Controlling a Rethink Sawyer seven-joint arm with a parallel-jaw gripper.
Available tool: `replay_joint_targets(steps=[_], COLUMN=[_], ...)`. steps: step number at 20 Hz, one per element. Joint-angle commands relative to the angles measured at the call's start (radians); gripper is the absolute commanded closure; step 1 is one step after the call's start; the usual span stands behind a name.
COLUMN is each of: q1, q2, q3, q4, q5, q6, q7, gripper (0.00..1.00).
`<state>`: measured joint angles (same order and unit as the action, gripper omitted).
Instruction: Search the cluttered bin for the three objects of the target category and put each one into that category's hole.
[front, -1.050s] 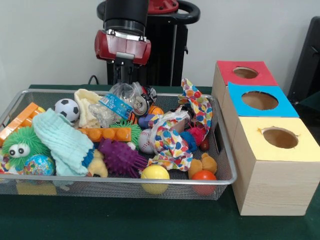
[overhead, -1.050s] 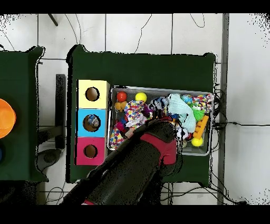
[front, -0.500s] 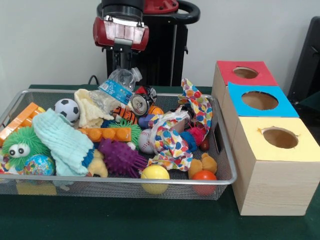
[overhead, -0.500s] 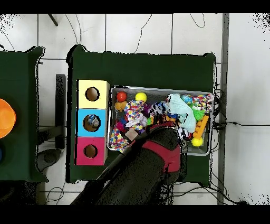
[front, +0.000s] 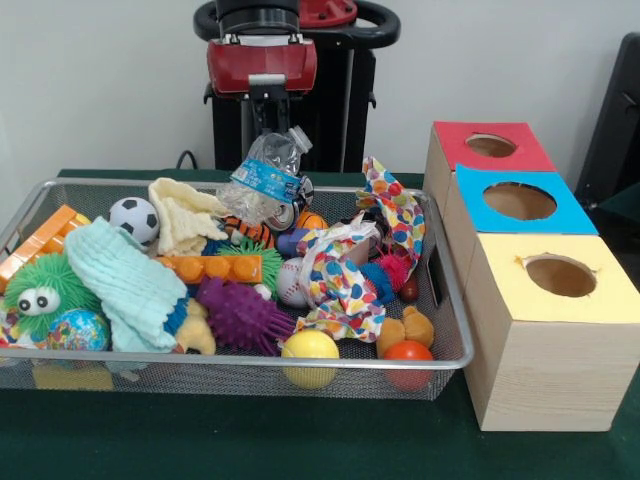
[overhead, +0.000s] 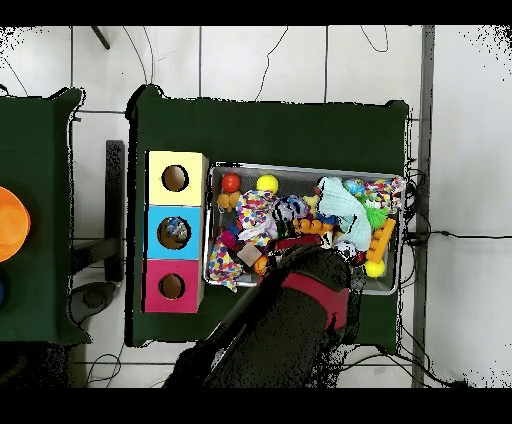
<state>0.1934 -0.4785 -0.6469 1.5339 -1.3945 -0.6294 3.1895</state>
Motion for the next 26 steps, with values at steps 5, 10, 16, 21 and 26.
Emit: replay_joint_targets(steps=[5, 10, 16, 21, 26], q1=[-0.045, -0.061, -0.015, 0.027, 0.052], q2=[-0.023, -0.032, -0.072, -0.093, -0.112], q3=[0.198, 0.211, 0.183, 0.163, 0.133], q4=[0.078, 0.088, 0.094, 0.094, 0.088], q5=[-0.014, -0.019, -0.089, -0.137, -0.179], q6=[-0.083, -0.092, -0.088, -0.086, -0.109], q7=[0.322, 0.328, 0.453, 0.566, 0.639], gripper=[1.0, 1.0, 1.0, 1.0, 1.0])
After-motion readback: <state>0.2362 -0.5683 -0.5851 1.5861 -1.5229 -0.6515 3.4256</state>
